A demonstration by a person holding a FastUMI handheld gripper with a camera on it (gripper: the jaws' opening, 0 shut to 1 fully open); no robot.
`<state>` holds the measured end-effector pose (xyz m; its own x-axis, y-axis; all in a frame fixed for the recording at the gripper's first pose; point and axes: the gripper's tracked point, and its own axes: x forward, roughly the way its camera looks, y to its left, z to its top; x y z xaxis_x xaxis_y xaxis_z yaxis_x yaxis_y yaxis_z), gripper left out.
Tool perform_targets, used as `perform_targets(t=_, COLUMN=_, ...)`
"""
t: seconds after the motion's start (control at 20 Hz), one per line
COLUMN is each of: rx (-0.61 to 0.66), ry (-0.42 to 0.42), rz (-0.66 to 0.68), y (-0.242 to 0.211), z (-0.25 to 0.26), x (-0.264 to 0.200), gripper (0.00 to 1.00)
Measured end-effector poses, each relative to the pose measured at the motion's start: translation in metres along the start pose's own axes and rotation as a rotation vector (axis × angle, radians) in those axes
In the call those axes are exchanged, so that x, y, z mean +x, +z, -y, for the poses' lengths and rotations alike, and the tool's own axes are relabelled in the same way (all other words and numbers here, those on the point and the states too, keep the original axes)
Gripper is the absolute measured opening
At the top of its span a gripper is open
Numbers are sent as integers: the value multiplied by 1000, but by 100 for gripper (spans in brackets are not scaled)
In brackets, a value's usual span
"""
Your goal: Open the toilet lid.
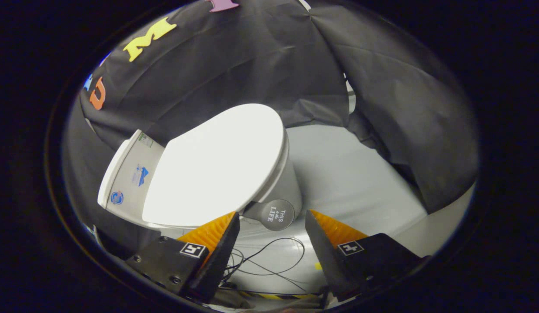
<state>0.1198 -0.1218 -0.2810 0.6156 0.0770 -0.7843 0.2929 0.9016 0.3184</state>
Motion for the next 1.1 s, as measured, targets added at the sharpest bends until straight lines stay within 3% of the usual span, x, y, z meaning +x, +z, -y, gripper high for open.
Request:
perform_targets(t=0.35, rx=196, ry=138, rz=-50, y=-6, z=-7, x=27, gripper=77)
perform_targets(t=0.85, rx=531, ry=299, rz=-18, y=13, z=-6, x=25, gripper=37)
perform_targets(t=1.1, rx=538, ry=328, rz=51, y=27, z=-11, x=15, gripper=24)
